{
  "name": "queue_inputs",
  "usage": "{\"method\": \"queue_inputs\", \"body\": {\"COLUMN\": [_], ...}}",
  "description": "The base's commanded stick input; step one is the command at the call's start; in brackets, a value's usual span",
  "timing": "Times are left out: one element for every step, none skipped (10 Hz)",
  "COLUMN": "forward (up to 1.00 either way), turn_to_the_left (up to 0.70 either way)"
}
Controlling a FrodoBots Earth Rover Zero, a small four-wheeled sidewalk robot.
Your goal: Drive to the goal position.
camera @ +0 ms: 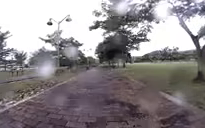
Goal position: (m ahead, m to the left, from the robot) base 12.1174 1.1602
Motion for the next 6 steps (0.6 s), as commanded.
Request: {"method": "queue_inputs", "body": {"forward": [0.70, 0.70, 0.70, 0.70, 0.70, 0.70], "turn_to_the_left": [0.00, 0.00, 0.00, 0.00, 0.00, 0.00]}}
